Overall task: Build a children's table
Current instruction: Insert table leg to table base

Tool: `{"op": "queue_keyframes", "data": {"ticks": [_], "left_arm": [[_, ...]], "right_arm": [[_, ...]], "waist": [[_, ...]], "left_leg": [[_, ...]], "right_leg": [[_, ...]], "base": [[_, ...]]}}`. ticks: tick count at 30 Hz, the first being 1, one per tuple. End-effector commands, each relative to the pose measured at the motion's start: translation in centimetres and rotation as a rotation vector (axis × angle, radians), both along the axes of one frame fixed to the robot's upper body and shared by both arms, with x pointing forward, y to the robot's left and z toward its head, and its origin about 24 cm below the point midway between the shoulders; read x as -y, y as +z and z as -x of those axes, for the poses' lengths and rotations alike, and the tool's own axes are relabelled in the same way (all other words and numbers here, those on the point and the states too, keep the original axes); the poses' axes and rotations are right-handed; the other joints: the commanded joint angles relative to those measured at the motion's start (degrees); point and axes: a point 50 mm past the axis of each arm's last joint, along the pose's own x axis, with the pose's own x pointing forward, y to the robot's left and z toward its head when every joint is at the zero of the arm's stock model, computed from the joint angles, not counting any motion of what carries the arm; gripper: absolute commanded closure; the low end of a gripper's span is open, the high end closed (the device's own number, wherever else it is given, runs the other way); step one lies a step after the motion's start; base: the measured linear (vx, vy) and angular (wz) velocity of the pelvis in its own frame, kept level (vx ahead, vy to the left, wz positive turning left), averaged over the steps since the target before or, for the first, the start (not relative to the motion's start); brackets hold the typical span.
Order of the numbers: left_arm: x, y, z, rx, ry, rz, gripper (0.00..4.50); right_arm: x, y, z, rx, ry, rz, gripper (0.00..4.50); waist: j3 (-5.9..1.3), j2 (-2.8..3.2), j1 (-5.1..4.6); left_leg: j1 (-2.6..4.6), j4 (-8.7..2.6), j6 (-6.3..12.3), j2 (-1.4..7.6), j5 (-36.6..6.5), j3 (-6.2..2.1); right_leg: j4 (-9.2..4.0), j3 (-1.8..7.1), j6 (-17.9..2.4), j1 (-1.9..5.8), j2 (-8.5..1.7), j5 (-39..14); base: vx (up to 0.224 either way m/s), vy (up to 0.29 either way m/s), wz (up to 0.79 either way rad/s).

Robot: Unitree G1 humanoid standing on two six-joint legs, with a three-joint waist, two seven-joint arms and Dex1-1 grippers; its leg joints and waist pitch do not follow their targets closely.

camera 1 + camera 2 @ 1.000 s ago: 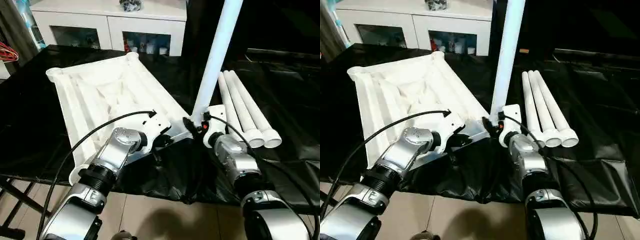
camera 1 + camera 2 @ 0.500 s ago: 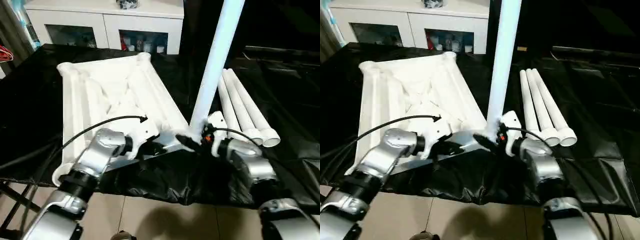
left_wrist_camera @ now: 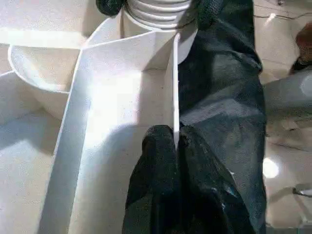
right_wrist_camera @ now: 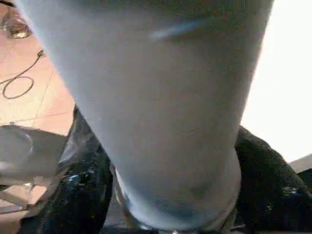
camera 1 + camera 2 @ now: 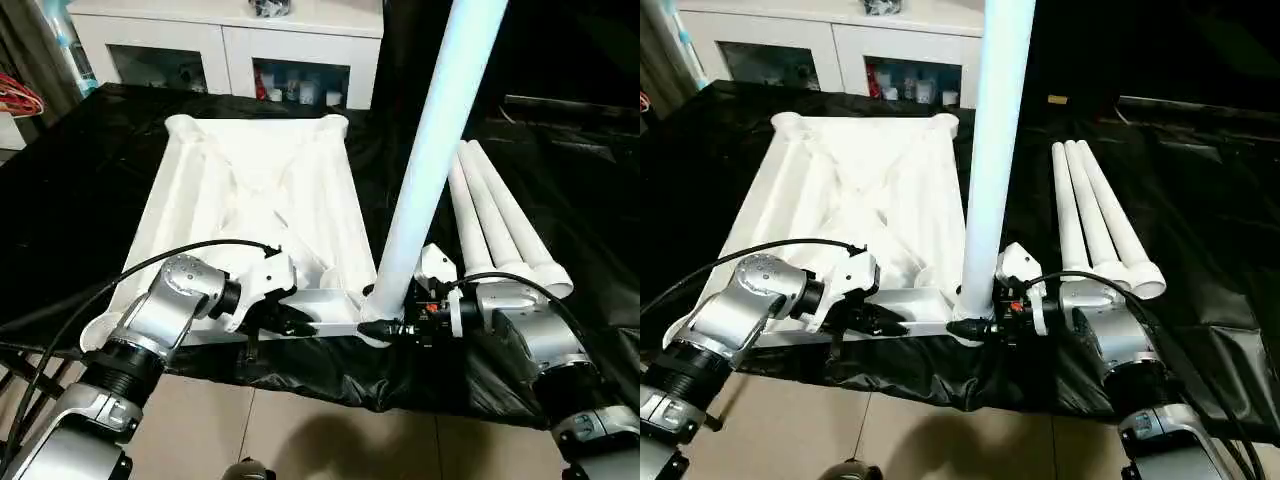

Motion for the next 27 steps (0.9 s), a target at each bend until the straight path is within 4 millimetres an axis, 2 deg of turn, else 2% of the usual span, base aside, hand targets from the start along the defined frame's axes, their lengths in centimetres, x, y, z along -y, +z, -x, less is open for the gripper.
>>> {"op": "queue_keyframes", "data": {"ticks": [1, 4, 7, 8, 11, 12, 13, 14, 15, 16, 18, 19, 22, 24, 26, 27], "left_arm": [[1.9, 0.6, 0.4, 0.007, -0.107, 0.043, 4.5], [1.9, 0.6, 0.2, 0.012, -0.092, 0.048, 4.5], [2.8, 0.7, -0.6, 0.045, 0.002, 0.087, 4.5], [2.8, 0.7, -0.6, 0.045, 0.002, 0.087, 4.5], [4.2, 0.8, -1.6, 0.083, 0.109, 0.117, 4.5], [5.1, 0.8, -2.0, 0.104, 0.156, 0.124, 4.5], [5.5, 0.8, -2.2, 0.113, 0.177, 0.128, 4.5], [6.1, 0.7, -2.3, 0.117, 0.199, 0.134, 4.5], [7.1, 0.6, -2.5, 0.134, 0.245, 0.142, 4.5], [7.1, 0.6, -2.5, 0.134, 0.245, 0.142, 4.5], [8.3, 0.6, -2.8, 0.155, 0.3, 0.152, 4.5], [8.6, 0.6, -2.8, 0.161, 0.313, 0.153, 4.5], [9.2, 0.5, -2.6, 0.17, 0.312, 0.155, 4.5], [9.7, 0.5, -2.2, 0.169, 0.295, 0.168, 4.5], [9.7, 0.4, -2.0, 0.169, 0.279, 0.166, 4.5], [9.6, 0.4, -2.0, 0.17, 0.274, 0.164, 4.5]], "right_arm": [[-1.3, -0.4, 0.6, -0.029, 0.072, 0.0, 1.51], [-1.6, -0.5, 0.6, -0.024, 0.044, -0.015, 1.58], [-2.1, -0.9, -0.5, 0.003, -0.118, -0.048, 1.62], [-2.1, -0.9, -0.5, 0.003, -0.118, -0.048, 1.63], [-2.6, -1.7, -2.2, 0.035, -0.373, -0.018, 1.65], [-2.8, -2.2, -3.0, 0.036, -0.508, 0.003, 1.65], [-2.9, -2.4, -3.2, 0.034, -0.557, 0.009, 1.65], [-3.1, -2.6, -3.5, 0.033, -0.611, 0.007, 1.65], [-3.8, -2.8, -4.0, 0.003, -0.725, -0.013, 1.66], [-3.8, -2.8, -4.0, 0.003, -0.725, -0.013, 1.66], [-4.7, -3.0, -4.5, -0.025, -0.85, -0.017, 1.66], [-5.1, -3.0, -4.6, -0.039, -0.881, -0.024, 1.66], [-6.1, -3.0, -4.7, -0.033, -0.898, -0.04, 1.66], [-6.9, -3.0, -4.6, -0.022, -0.875, -0.051, 1.11], [-7.1, -3.0, -4.5, -0.02, -0.857, -0.058, 1.11], [-7.1, -3.0, -4.5, -0.017, -0.851, -0.058, 0.78]], "waist": [[-3.44, -0.17, -0.14], [-3.46, -0.22, -0.19], [-3.39, -0.22, -0.45], [-3.34, -0.25, -0.58], [-3.03, -0.26, -1.05], [-3.12, -0.29, -1.46], [-3.08, -0.21, -2.05], [-3.14, -0.24, -2.18], [-3.22, -0.32, -2.33], [-3.22, -0.22, -2.43], [-3.4, -0.26, -2.34], [-3.35, -0.06, -2.36], [-3.54, -0.13, -2.3], [-3.6, -0.09, -2.28], [-3.52, -0.02, -2.29], [-3.46, 0.01, -2.3]], "left_leg": [[1.27, -3.36, 2.06, 3.44, -13.0, -1.62], [1.21, -3.32, 1.94, 3.4, -12.7, -1.6], [1.18, -3.39, 1.34, 3.31, -13.3, -1.65], [1.19, -3.42, 1.14, 3.23, -13.6, -1.68], [1.43, -3.67, 0.04, 3.19, -15.5, -1.84], [1.3, -3.79, -0.79, 3.14, -15.8, -2.06], [1.24, -3.98, -1.57, 3.13, -16.1, -2.17], [1.42, -3.94, -1.78, 3.11, -16.6, -2.26], [1.48, -3.81, -1.55, 3.12, -16.5, -2.12], [1.57, -3.72, -1.15, 3.06, -16.2, -1.97], [1.49, -3.57, -0.46, 3.0, -14.5, -1.86], [1.52, -3.51, -0.26, 2.93, -14.2, -1.78], [1.29, -3.44, 0.5, 2.92, -12.7, -1.69], [1.2, -3.43, 0.97, 2.88, -12.1, -1.64], [1.18, -3.48, 1.16, 2.9, -12.5, -1.65], [1.23, -3.56, 1.02, 2.95, -13.2, -1.7]], "right_leg": [[-4.6, 3.17, -11.0, 1.83, -5.66, -11.9], [-4.56, 3.18, -11.2, 1.85, -5.64, -11.3], [-4.66, 3.18, -11.1, 1.82, -5.77, -12.6], [-4.76, 3.16, -11.1, 1.79, -5.82, -13.3], [-5.22, 3.19, -10.5, 1.6, -5.93, -17.1], [-5.25, 3.09, -10.2, 1.9, -6.11, -18.8], [-5.29, 3.05, -9.9, 1.8, -6.01, -19.6], [-5.37, 3.04, -9.8, 1.78, -6.06, -19.8], [-5.41, 3.19, -9.8, 1.76, -6.09, -18.8], [-5.47, 3.4, -10.0, 1.6, -6.04, -17.6], [-5.22, 3.39, -10.3, 1.77, -5.97, -15.3], [-5.26, 3.38, -10.3, 1.66, -5.89, -14.6], [-4.96, 3.33, -10.4, 1.88, -5.76, -11.6], [-4.84, 3.28, -10.5, 1.98, -5.7, -10.2], [-4.93, 3.25, -10.5, 1.99, -5.7, -10.6], [-5.01, 3.22, -10.4, 1.95, -5.71, -11.5]], "base": [[0.0, 0.0, 0.0], [0.0, 0.0, 0.0], [0.0, 0.0, 0.0], [0.0, 0.0, 0.0], [0.0, 0.0, 0.0], [0.0, 0.0, 0.0], [0.0, 0.0, 0.0], [0.0, 0.0, 0.0], [0.0, 0.0, 0.0], [0.0, 0.0, 0.0], [0.0, 0.0, 0.0], [0.0, 0.0, 0.0], [0.0, 0.0, 0.0], [0.0, 0.0, 0.0], [0.0, 0.0, 0.0], [0.0, 0.0, 0.0]]}}
